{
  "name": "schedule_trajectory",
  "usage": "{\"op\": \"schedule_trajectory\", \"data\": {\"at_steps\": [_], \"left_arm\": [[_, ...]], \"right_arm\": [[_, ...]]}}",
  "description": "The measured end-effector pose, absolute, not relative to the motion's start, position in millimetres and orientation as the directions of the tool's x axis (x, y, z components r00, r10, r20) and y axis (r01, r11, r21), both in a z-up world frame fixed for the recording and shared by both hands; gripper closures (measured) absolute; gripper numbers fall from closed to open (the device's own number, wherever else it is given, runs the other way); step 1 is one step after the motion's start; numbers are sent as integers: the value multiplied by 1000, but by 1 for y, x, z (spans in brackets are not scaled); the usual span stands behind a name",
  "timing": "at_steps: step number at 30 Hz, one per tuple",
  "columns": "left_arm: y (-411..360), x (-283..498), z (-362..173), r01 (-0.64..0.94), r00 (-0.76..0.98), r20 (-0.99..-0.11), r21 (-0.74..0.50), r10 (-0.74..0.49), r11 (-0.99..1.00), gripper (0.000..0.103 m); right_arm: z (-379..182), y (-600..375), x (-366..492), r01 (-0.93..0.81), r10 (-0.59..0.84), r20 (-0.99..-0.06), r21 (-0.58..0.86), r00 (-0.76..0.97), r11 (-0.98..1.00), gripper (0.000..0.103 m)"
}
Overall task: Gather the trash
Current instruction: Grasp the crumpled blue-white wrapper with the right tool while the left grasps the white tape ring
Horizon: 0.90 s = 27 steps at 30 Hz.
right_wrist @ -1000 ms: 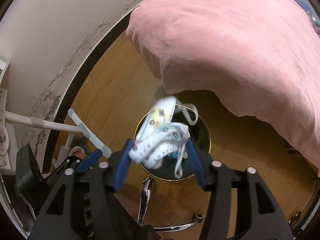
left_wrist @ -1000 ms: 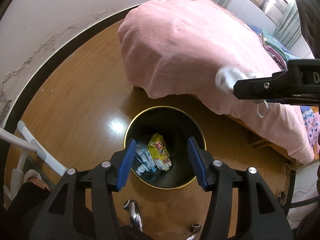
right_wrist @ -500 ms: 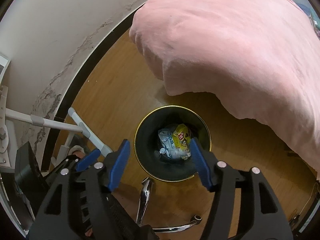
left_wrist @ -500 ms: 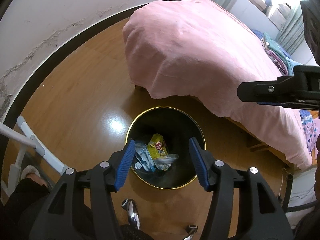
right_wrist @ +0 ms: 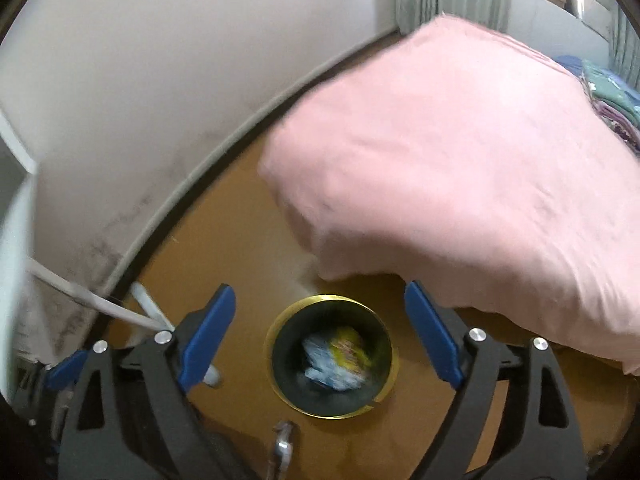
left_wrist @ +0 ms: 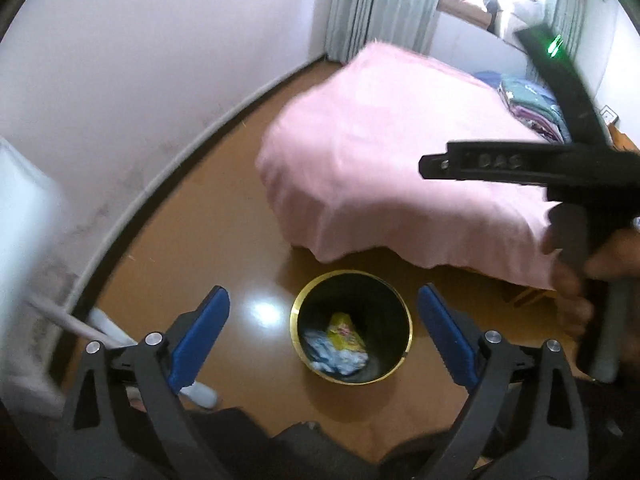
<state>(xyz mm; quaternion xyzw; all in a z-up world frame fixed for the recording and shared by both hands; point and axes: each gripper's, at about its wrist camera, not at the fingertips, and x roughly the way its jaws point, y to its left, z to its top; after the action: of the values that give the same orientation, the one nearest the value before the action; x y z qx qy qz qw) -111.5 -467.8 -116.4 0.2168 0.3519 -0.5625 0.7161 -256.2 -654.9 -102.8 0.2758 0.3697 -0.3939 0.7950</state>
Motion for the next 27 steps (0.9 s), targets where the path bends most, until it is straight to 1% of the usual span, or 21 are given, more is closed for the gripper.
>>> {"op": "schedule_trajectory", "data": {"at_steps": [2, 3, 5, 8, 11, 13, 14, 15, 16, 17, 18, 21, 23, 27], "left_arm": [[-434, -103, -83, 955, 191, -715, -25, -673, 297, 9], [-405, -93, -62, 945, 249, -697, 23, -672, 327, 8], [-361, -71, -40, 916, 329, -692, 70, -643, 394, 8], [-293, -32, -21, 847, 435, -692, 98, -576, 523, 8], [-206, 19, -10, 703, 560, -693, 109, -453, 703, 8], [-140, 55, -12, 553, 639, -696, 118, -328, 825, 8], [-119, 64, -15, 499, 660, -696, 124, -283, 858, 8], [-89, 77, -19, 414, 684, -700, 138, -208, 900, 8], [-61, 88, -25, 339, 690, -709, 139, -146, 930, 8], [-45, 93, -27, 303, 689, -713, 126, -126, 945, 8], [-17, 100, -33, 250, 675, -729, 82, -113, 965, 8], [20, 107, -40, 181, 662, -739, -1, -123, 983, 8], [36, 116, -45, 147, 657, -746, -16, -109, 989, 8], [51, 121, -53, 139, 644, -755, -44, -124, 989, 8]], "right_arm": [[-84, -636, -243, 783, -393, -776, 199, 493, 589, 19], [-74, -622, -231, 749, -373, -764, 210, 527, 628, 19], [-57, -591, -202, 665, -322, -740, 221, 591, 713, 19], [-37, -529, -145, 497, -204, -721, 218, 662, 840, 19], [-21, -459, -82, 294, -64, -715, 203, 696, 934, 19], [-14, -401, -35, 130, 48, -709, 194, 704, 972, 19], [-11, -375, -15, 60, 93, -709, 187, 699, 981, 19], [-9, -350, 1, 4, 126, -711, 178, 692, 984, 19], [-8, -330, 15, -44, 156, -712, 173, 685, 984, 19], [-6, -296, 39, -126, 206, -717, 165, 666, 978, 19], [-6, -275, 53, -170, 236, -723, 164, 649, 972, 19], [-7, -210, 95, -303, 317, -738, 159, 595, 940, 19], [-9, -178, 122, -351, 315, -756, 121, 574, 929, 20], [-20, -132, 166, -391, 281, -791, 57, 544, 919, 31]]}}
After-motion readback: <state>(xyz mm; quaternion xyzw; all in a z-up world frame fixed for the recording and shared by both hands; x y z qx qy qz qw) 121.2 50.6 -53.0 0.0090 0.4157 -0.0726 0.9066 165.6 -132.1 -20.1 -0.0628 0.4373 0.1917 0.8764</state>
